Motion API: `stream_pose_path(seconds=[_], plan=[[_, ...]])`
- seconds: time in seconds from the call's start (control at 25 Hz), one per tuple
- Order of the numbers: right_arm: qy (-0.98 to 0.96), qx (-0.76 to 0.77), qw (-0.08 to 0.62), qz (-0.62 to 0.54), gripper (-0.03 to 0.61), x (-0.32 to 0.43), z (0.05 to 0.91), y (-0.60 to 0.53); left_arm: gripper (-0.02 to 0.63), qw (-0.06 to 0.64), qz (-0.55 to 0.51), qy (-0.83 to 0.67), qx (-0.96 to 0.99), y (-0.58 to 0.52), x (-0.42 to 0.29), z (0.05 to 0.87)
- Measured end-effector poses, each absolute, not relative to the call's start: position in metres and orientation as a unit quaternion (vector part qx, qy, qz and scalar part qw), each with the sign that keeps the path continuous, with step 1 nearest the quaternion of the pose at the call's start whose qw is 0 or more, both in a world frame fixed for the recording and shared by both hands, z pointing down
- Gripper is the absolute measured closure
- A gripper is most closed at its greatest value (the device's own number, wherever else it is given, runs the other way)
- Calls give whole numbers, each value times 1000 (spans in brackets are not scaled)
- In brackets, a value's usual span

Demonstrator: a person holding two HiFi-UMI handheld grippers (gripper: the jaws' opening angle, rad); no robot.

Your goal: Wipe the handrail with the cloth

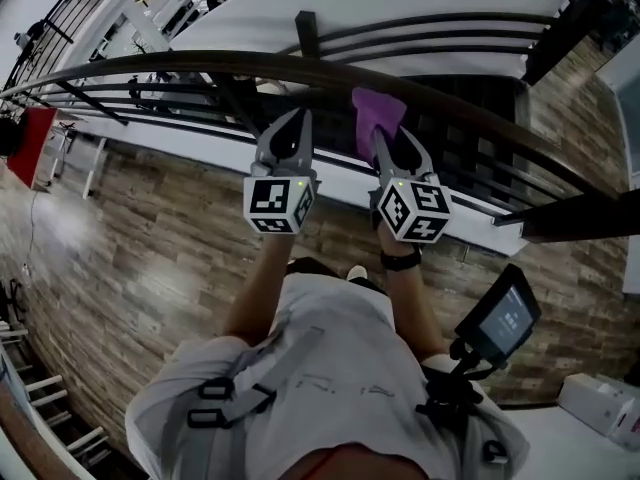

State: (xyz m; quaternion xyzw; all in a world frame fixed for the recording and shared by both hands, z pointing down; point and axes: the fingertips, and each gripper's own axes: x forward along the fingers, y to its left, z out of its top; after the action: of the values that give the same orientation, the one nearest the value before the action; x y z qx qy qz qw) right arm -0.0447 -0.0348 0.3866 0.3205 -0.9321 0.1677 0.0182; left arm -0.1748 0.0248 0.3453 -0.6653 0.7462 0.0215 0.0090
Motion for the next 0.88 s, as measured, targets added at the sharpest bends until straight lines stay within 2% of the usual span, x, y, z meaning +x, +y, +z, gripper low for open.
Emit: stream_pose_path(seconds=[0.16, 0.28, 0.4, 0.6, 0.72, 0.88], plan=[[-942, 276, 53, 185, 456, -94, 410, -45, 619, 1, 10, 761, -649, 18, -212, 357], [-952, 236, 83, 175, 456, -150, 422, -51, 618, -21, 17, 783, -621, 12, -265, 370], [-966, 211, 107, 100, 453, -211, 428, -64, 618, -36, 31, 810, -585, 6, -328, 384], [-975, 170, 143, 3, 453, -318, 432, -77, 618, -19, 41, 831, -555, 10, -419, 381], [-979, 106, 167, -46, 453, -392, 434, -73, 615, -25, 81, 837, -541, 20, -460, 370], [-968, 36, 225, -103, 454, -479, 456, -64, 615, -36, 84, 852, -516, 33, -504, 379]])
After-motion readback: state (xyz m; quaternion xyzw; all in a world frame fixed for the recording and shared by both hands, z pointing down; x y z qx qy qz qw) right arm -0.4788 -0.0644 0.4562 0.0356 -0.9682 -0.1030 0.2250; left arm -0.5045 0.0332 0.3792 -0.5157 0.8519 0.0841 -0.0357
